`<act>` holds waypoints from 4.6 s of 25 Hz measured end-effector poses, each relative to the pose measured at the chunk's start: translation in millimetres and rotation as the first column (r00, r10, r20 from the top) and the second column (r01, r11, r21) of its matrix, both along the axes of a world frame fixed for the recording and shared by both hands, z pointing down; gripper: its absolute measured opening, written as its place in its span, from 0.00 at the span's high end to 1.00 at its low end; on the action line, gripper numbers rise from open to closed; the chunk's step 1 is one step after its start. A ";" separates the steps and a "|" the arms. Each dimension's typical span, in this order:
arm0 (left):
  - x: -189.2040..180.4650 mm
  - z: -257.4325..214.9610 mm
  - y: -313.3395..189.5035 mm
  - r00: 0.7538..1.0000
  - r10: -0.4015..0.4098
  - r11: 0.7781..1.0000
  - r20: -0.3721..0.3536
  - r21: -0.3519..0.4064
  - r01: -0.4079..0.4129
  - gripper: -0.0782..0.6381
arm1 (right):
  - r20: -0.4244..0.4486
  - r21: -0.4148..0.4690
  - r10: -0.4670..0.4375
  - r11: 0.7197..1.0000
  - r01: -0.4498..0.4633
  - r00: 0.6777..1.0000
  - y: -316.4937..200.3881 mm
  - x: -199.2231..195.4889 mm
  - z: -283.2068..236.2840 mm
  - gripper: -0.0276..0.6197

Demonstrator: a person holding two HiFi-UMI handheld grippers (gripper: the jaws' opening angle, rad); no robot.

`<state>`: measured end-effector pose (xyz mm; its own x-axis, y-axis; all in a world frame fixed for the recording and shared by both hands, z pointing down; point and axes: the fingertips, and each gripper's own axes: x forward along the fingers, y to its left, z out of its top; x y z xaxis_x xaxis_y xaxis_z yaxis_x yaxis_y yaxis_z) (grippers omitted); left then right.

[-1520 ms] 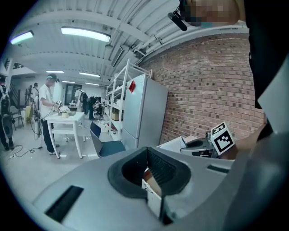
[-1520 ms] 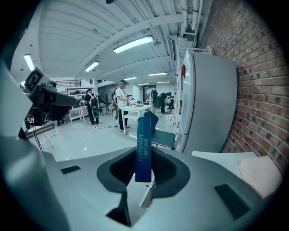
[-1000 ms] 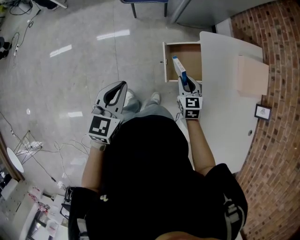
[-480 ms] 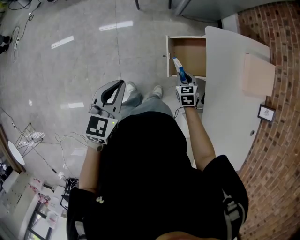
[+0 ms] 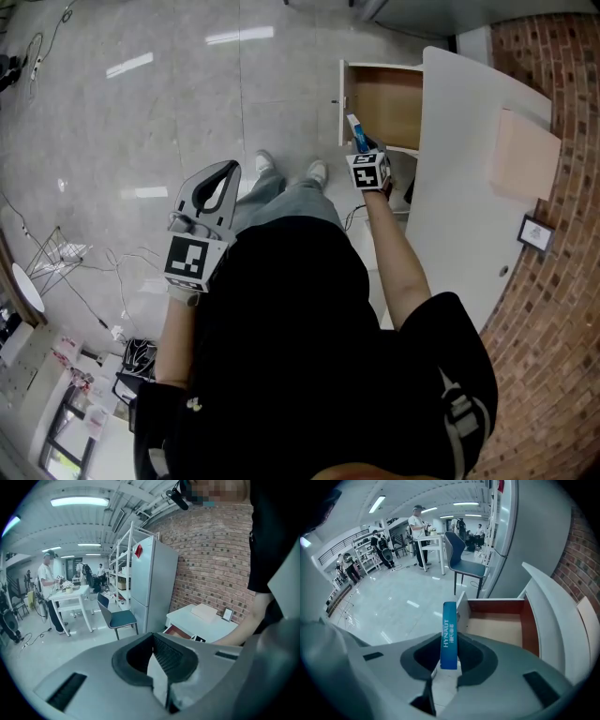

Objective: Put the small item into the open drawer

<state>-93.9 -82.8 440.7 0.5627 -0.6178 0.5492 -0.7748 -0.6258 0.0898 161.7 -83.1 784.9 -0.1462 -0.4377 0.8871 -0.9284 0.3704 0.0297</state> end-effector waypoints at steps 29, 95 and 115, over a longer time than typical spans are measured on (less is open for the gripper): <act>-23.0 6.1 19.2 0.996 -0.086 0.996 0.033 -0.017 0.086 0.89 | -0.059 -0.128 -0.035 0.991 0.027 0.998 -17.7 -4.8 64.3 0.66; -1.6 -106.8 -58.5 0.939 0.097 0.970 -0.329 0.242 -0.015 0.89 | 0.220 0.701 -0.199 0.713 -0.013 0.955 -25.0 -73.1 -457.9 0.94; -4.8 -113.5 -40.8 0.945 0.143 0.963 -0.294 0.261 -0.065 0.89 | 0.236 0.711 -0.198 0.702 -0.031 0.951 -19.6 -74.6 -458.4 0.94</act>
